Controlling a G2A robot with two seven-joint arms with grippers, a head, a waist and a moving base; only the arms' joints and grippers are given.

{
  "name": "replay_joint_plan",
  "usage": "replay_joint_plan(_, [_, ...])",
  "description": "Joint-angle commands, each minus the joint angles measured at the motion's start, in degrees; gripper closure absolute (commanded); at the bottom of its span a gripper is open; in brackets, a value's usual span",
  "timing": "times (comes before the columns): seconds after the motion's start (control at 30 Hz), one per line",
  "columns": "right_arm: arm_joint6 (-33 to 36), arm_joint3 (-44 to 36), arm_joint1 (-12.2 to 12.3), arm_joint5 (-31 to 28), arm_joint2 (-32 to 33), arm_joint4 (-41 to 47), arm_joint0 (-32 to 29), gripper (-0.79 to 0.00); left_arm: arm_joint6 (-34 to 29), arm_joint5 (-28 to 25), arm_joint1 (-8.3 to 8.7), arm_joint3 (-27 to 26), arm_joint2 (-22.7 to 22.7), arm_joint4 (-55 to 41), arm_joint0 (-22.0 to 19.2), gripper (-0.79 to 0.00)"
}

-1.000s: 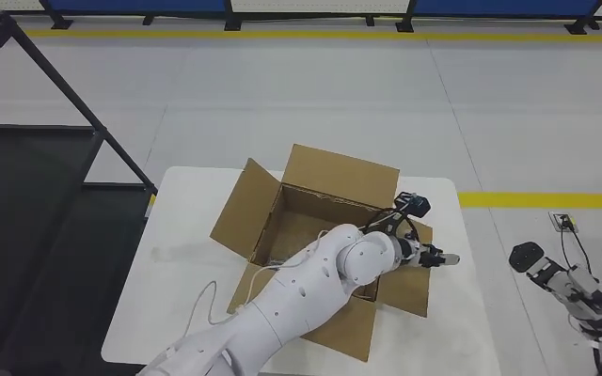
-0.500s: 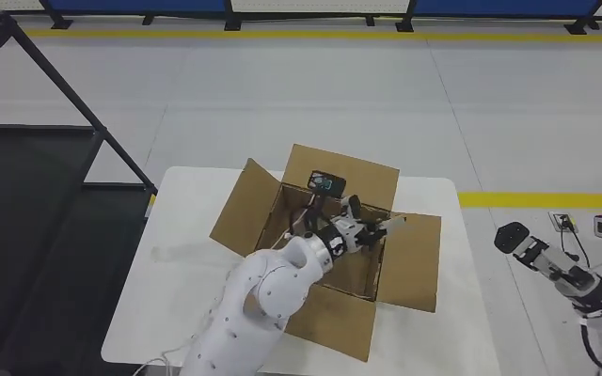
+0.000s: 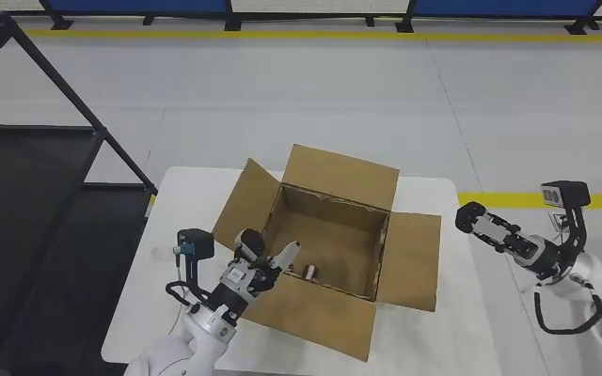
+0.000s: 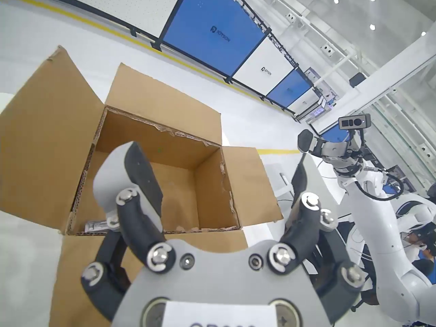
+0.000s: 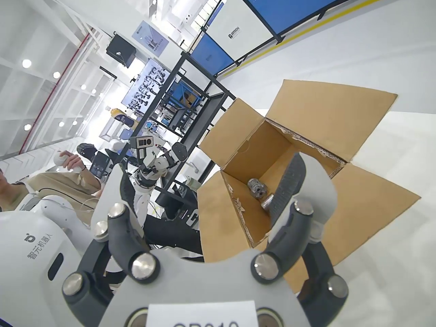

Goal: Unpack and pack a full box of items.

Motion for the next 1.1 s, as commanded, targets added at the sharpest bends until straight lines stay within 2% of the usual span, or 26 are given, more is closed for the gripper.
replay_joint_plan(0.0, [0.0, 0.0, 0.0, 0.0, 0.0, 0.0, 0.0, -0.785, 0.0, 0.0, 0.00, 0.0, 0.0, 0.0, 0.0, -0.785])
replay_joint_plan(0.43, [0.0, 0.0, 0.0, 0.0, 0.0, 0.0, 0.0, -0.785, 0.0, 0.0, 0.00, 0.0, 0.0, 0.0, 0.0, -0.785])
replay_joint_plan(0.53, [-2.3, -5.1, 0.1, 2.9, -1.4, -5.6, -0.2, -0.785, 2.9, 0.9, -0.03, 0.5, -3.6, -6.3, 0.3, -0.785])
replay_joint_plan(0.63, [-4.2, -12.6, 0.4, 10.5, -3.9, -17.1, 0.3, -0.785, 4.1, -1.3, 0.21, 2.1, -9.6, -15.8, 0.6, -0.785])
replay_joint_plan(0.73, [-4.1, -20.5, 0.5, 20.6, -9.9, -29.0, 2.8, -0.785, 4.6, -3.6, 0.50, 3.5, -15.3, -23.8, 1.9, -0.785])
replay_joint_plan(0.8, [-2.4, -23.0, 0.5, 26.3, -14.9, -36.4, 6.3, -0.785, 5.0, -4.6, 0.64, 4.7, -18.3, -28.8, 3.0, -0.785])
replay_joint_plan(0.9, [0.8, -22.4, 0.0, 35.1, -25.4, -46.6, 15.1, -0.785, 5.6, -5.3, 0.66, 6.0, -21.2, -38.2, 4.9, -0.785])
replay_joint_plan(1.07, [5.4, -15.0, -2.2, 43.9, -40.0, -54.1, 29.9, -0.785, 9.5, -4.2, 0.53, 6.6, -22.3, -42.6, 7.7, -0.785])
